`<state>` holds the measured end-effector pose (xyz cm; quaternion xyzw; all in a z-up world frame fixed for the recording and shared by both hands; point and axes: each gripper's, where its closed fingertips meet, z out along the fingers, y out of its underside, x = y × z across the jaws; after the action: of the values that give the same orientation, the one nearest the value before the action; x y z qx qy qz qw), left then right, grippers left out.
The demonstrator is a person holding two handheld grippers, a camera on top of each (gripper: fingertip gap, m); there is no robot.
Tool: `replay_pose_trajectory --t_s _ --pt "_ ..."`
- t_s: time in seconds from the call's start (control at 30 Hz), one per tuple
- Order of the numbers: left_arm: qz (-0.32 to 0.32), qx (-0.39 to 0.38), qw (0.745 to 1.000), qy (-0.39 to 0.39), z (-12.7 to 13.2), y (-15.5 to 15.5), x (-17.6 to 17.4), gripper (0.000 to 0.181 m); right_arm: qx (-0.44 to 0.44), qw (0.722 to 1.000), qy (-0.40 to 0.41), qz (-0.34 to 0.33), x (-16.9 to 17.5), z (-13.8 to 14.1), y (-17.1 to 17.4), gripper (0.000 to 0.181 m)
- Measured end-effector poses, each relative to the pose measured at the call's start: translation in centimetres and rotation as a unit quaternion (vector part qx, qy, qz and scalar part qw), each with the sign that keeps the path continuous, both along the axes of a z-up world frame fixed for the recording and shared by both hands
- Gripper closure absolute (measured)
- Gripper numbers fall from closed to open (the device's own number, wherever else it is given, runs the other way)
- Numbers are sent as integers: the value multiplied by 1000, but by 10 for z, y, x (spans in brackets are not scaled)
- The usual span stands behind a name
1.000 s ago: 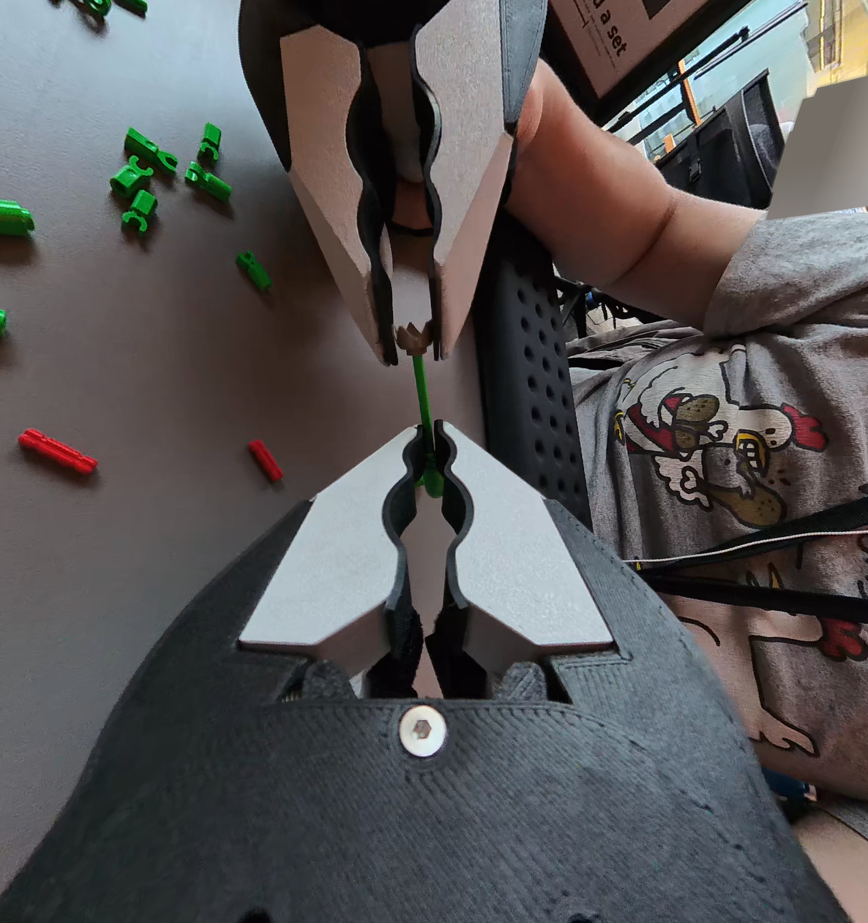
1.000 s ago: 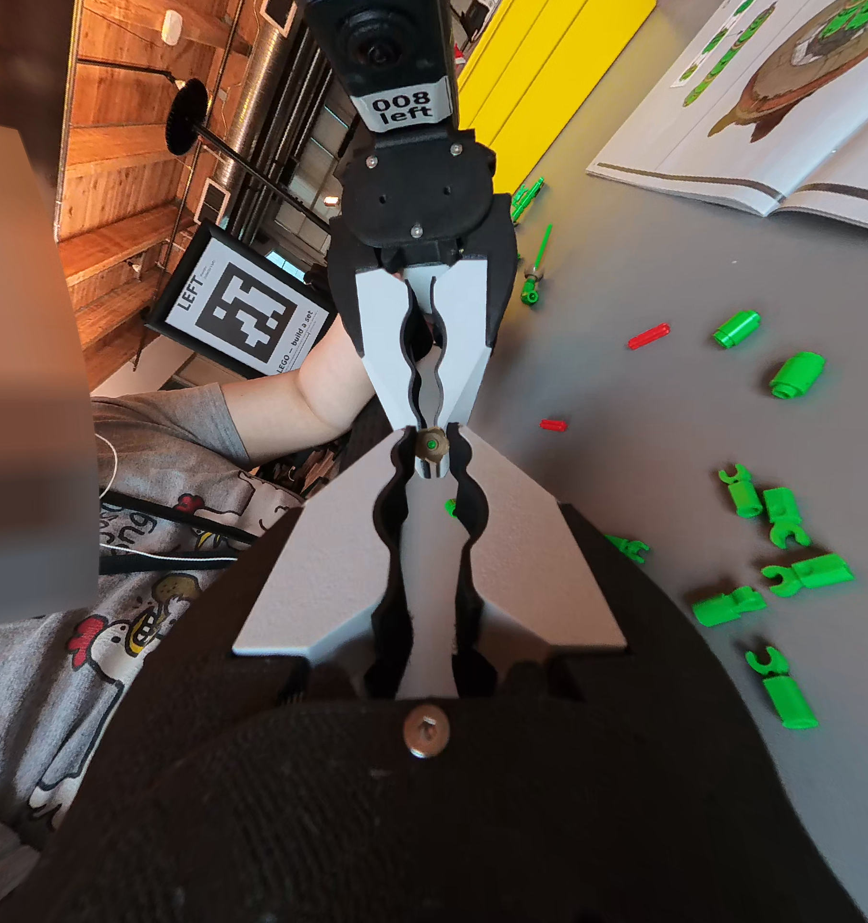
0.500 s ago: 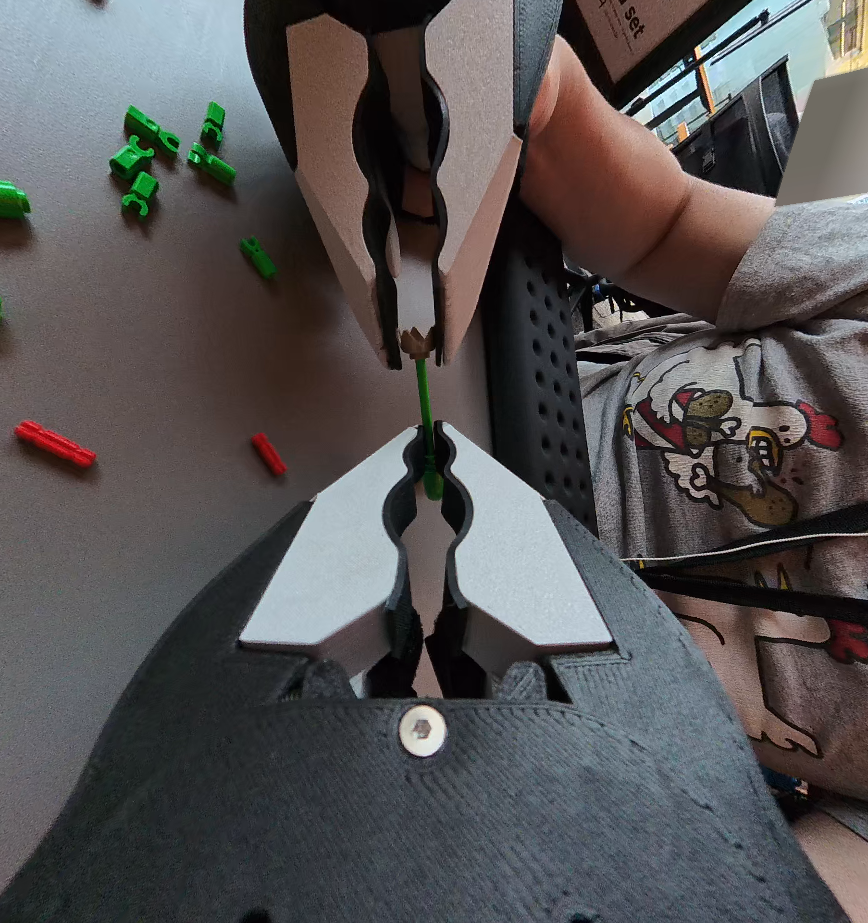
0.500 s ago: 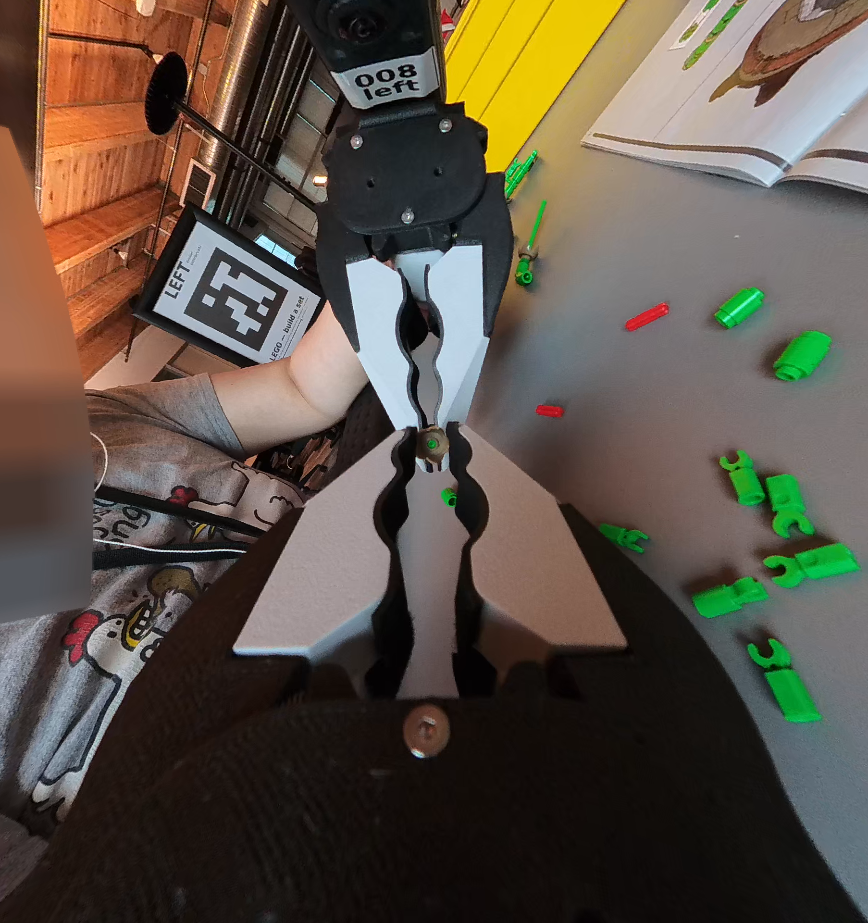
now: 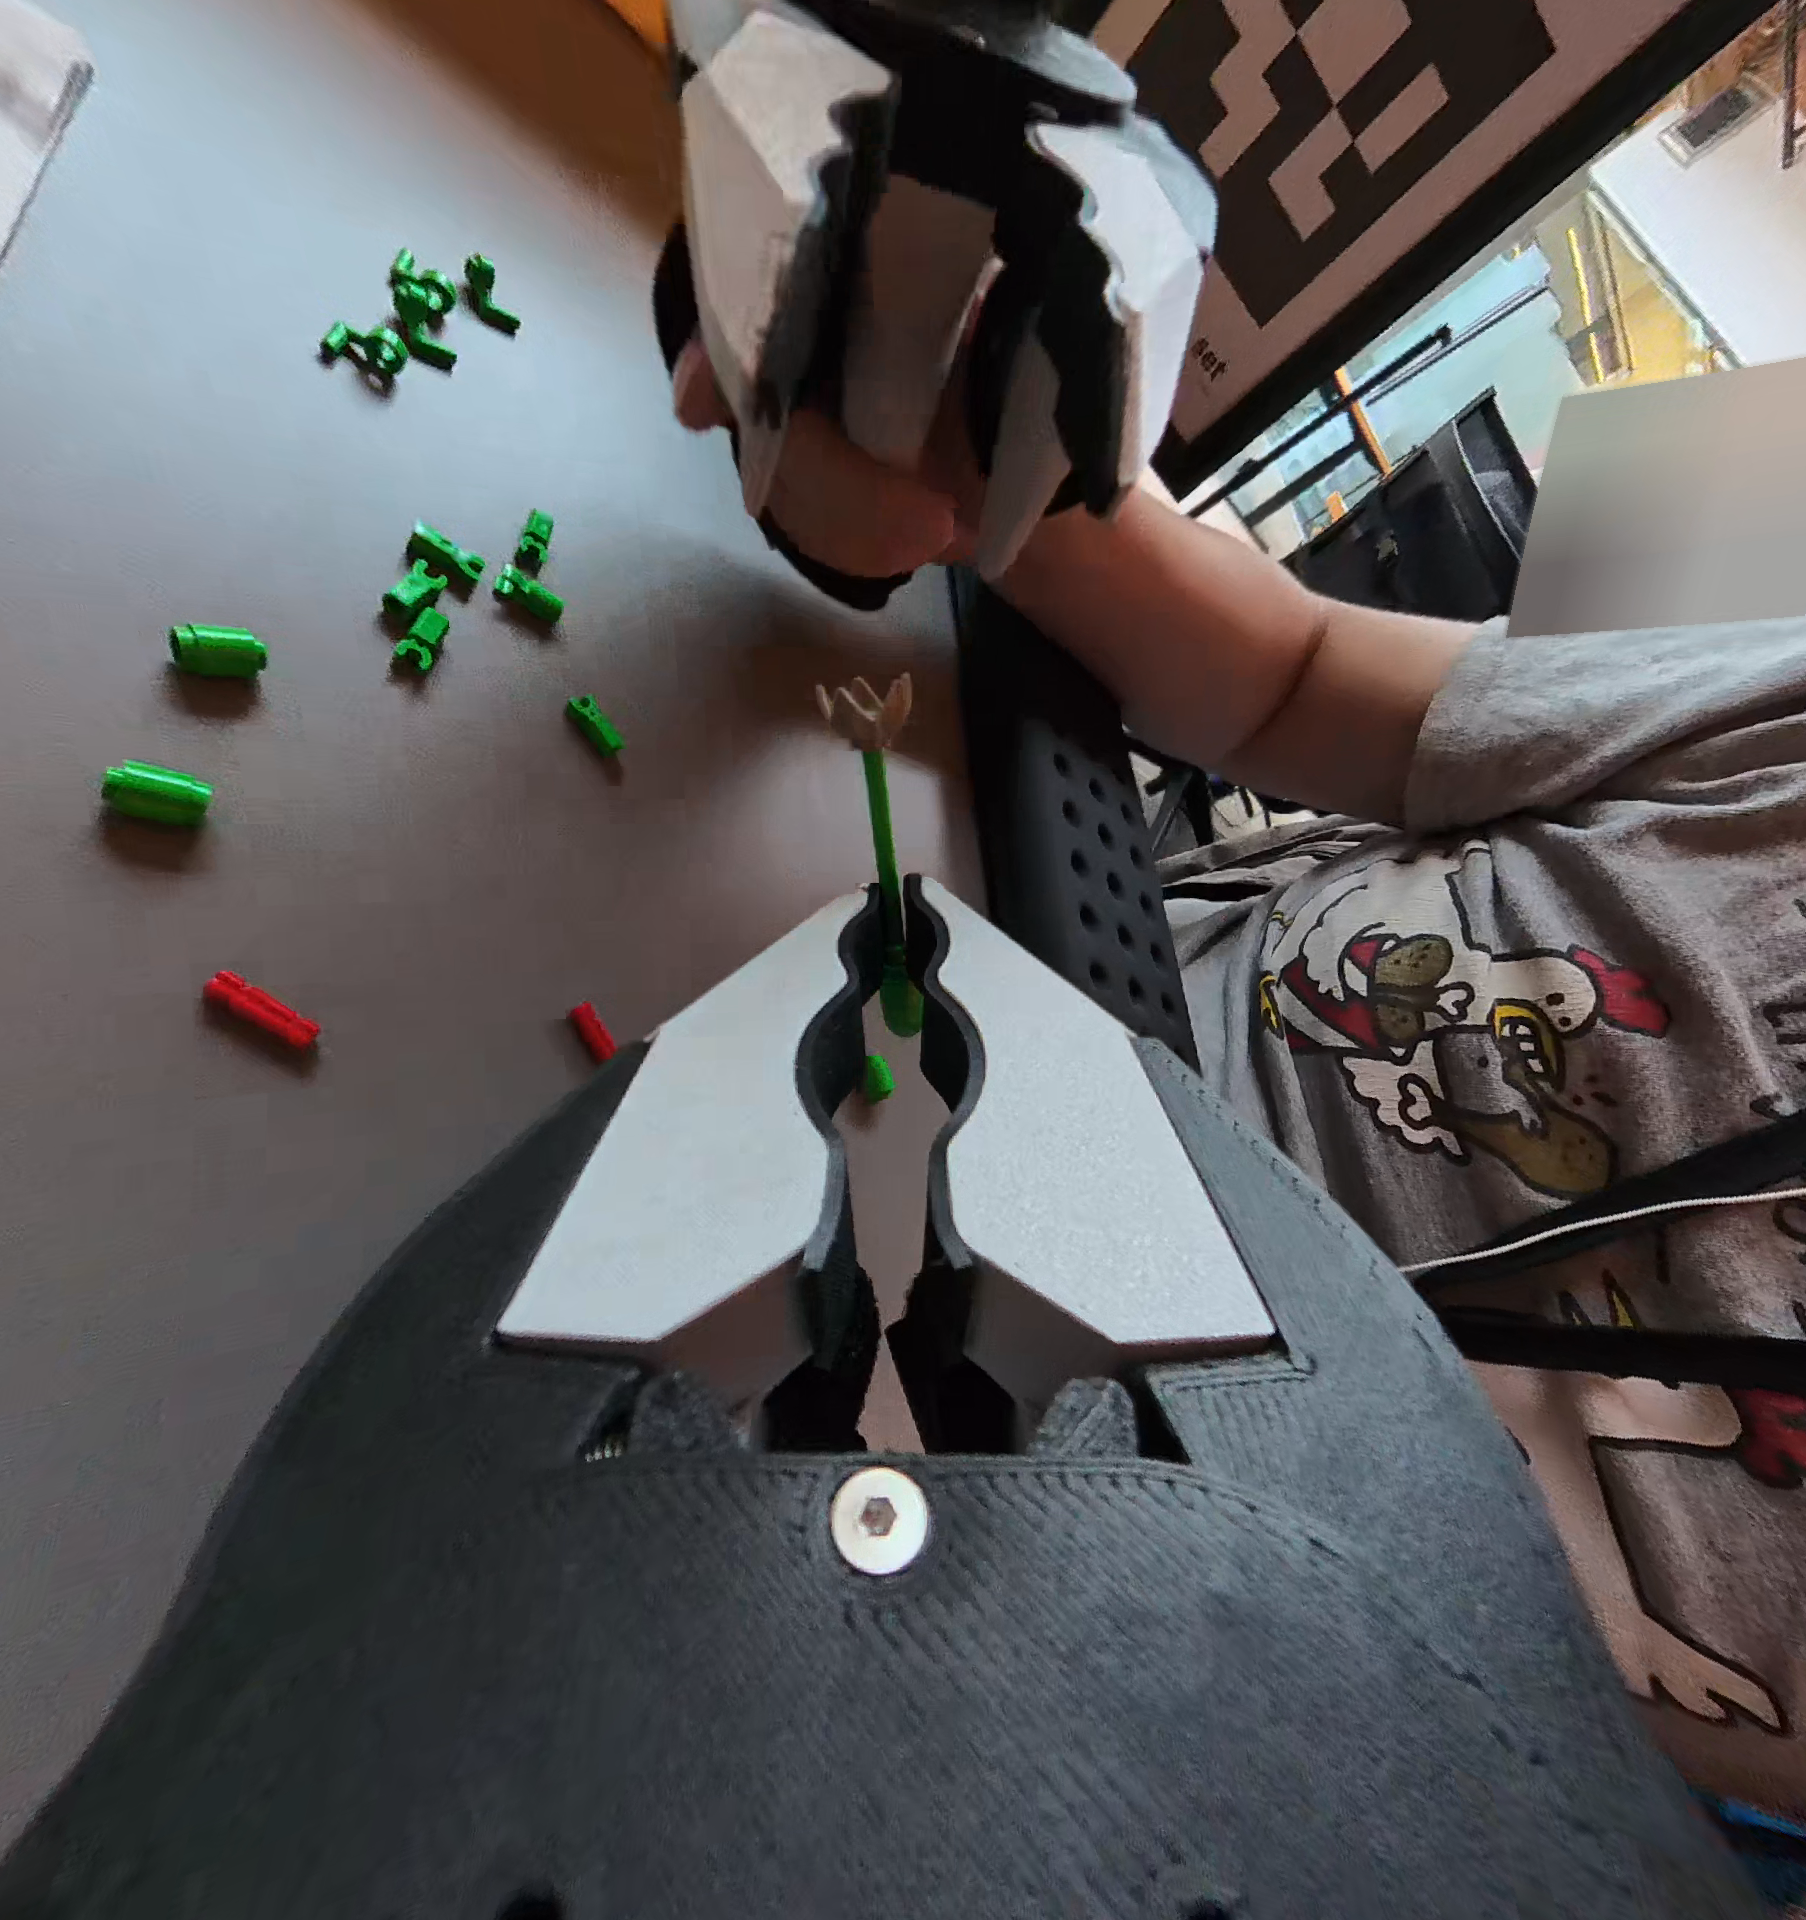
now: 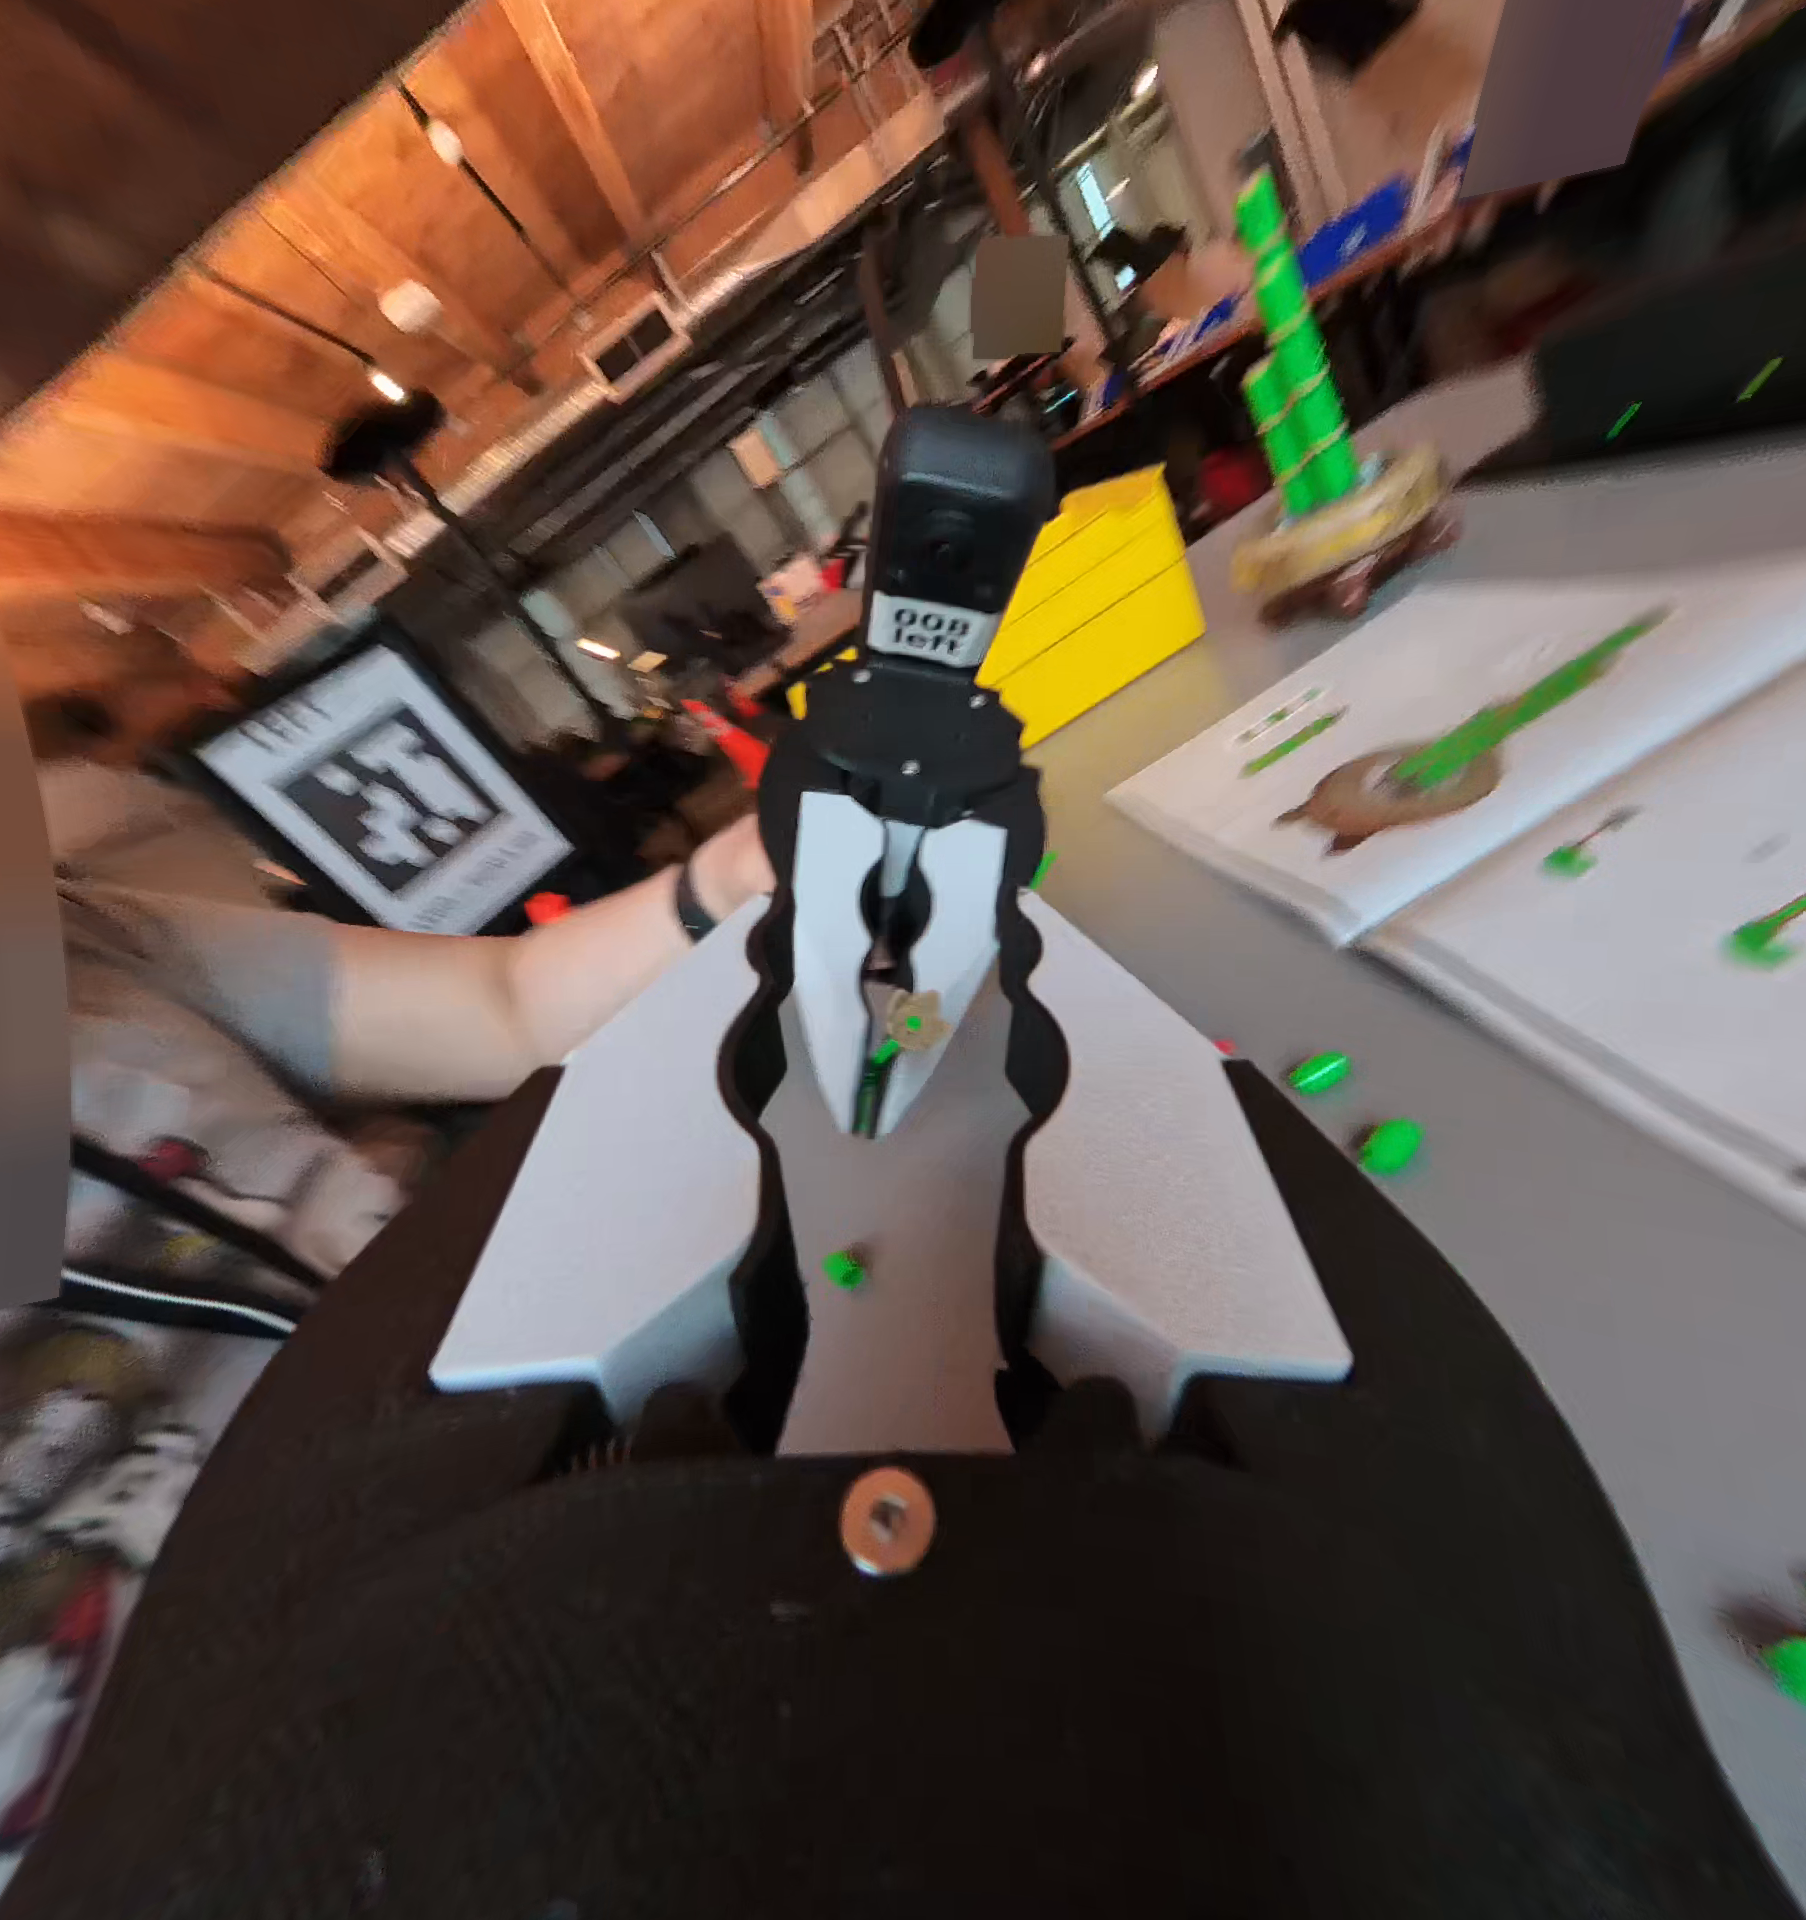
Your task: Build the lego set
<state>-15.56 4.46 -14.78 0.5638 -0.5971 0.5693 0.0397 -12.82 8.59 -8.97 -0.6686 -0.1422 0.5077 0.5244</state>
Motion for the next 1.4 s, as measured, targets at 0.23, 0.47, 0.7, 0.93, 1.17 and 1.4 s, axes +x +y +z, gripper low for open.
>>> replay_pose_trajectory --t_s 0.23,0.47,0.7,0.93,1.17,1.4 --pt "20 37 994 -99 26 2 7 180 322 867 -358 -124 -17 18 -23 111" --pt "7 135 971 -198 42 -3 4 180 420 752 -487 -143 -48 11 -32 103" --pt "9 220 936 -276 53 -8 2 180 348 888 -273 -129 -40 46 -43 124" --pt "3 159 956 -248 52 -11 2 180 341 884 -291 -134 -33 41 -41 136" --pt "32 24 979 -198 59 1 3 181 383 792 -447 -164 -33 19 -31 104" --pt "43 -12 986 -162 53 1 7 181 340 782 -493 -172 -39 -3 -13 91"
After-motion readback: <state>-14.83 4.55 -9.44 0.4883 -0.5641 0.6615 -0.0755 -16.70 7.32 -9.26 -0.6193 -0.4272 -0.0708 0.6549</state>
